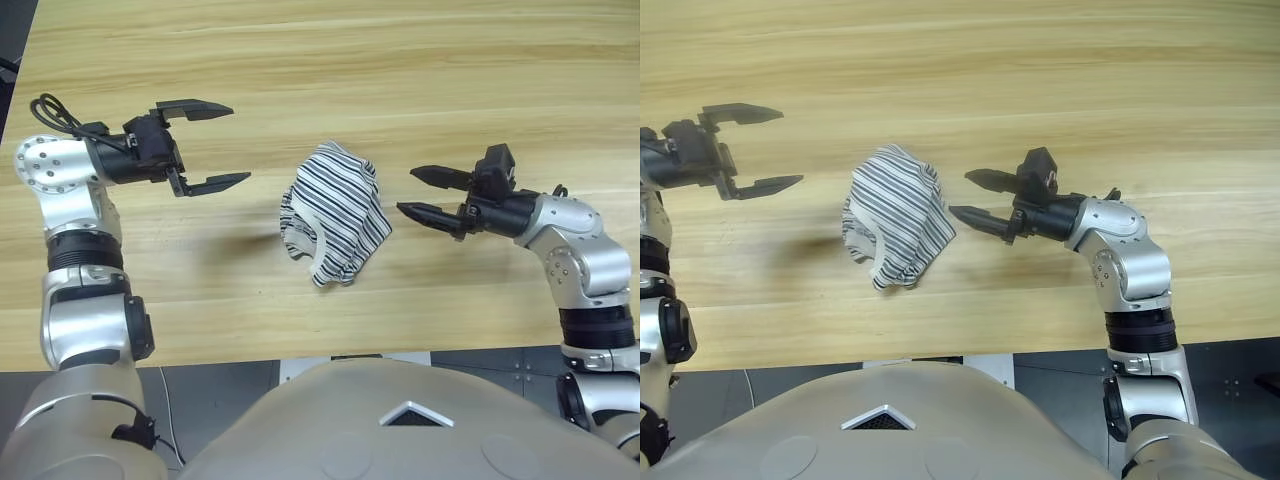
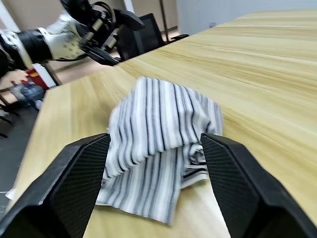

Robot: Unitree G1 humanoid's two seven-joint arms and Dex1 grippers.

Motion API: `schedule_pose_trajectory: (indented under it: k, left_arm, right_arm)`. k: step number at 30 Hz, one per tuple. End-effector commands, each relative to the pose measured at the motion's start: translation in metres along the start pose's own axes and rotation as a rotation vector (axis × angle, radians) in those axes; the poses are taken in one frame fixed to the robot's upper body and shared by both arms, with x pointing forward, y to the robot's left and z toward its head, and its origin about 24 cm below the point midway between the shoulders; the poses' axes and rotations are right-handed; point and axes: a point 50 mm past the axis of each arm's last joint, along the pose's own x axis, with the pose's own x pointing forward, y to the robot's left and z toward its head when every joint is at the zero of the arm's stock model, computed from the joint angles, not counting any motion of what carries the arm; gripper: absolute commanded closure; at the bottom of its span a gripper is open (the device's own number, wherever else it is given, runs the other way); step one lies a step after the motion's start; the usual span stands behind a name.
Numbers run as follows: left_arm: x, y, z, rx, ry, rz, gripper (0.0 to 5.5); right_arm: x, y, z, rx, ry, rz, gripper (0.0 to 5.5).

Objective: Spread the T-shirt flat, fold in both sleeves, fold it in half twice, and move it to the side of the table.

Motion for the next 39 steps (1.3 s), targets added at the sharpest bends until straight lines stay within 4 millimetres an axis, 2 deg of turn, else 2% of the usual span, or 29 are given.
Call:
schedule_pose_trajectory:
  k: [1,5,8,12,14,16,23,30,39]
  left_arm:
    - [-0.009,-0.012,0.003,0.017,0.034,-0.055,1.31]
    - [-0.009,-0.021,0.002,0.023,0.049,-0.062,1.31]
    - [-0.008,-0.021,0.003,0.023,0.055,-0.064,1.31]
    - [-0.005,-0.018,0.006,0.025,0.061,-0.067,1.31]
    - [-0.003,-0.017,0.008,0.029,0.059,-0.07,1.31]
    - [-0.002,-0.016,0.01,0.033,0.056,-0.074,1.31]
    - [0.001,-0.013,0.016,0.036,0.054,-0.068,1.31]
    - [0.003,-0.011,0.017,0.028,0.063,-0.064,1.31]
    - [0.004,-0.012,0.02,0.018,0.063,-0.06,1.31]
  right_arm:
    - [0.004,0.021,-0.005,-0.015,0.088,0.049,2.12]
    - [0.015,0.039,-0.028,-0.2,0.206,0.075,2.12]
    - [0.026,0.048,-0.039,-0.375,0.227,0.105,2.12]
    - [0.04,0.058,-0.038,-0.755,0.154,0.168,2.12]
    - [0.043,0.069,-0.038,-0.984,0.068,0.279,2.12]
    - [0.041,0.077,-0.044,-1.099,0.023,0.364,2.12]
    - [0.055,0.071,-0.063,-1.21,-0.022,0.39,2.12]
    - [0.075,0.065,-0.066,-1.262,-0.058,0.35,2.12]
    - [0.095,0.057,-0.079,-1.377,0.003,0.348,2.12]
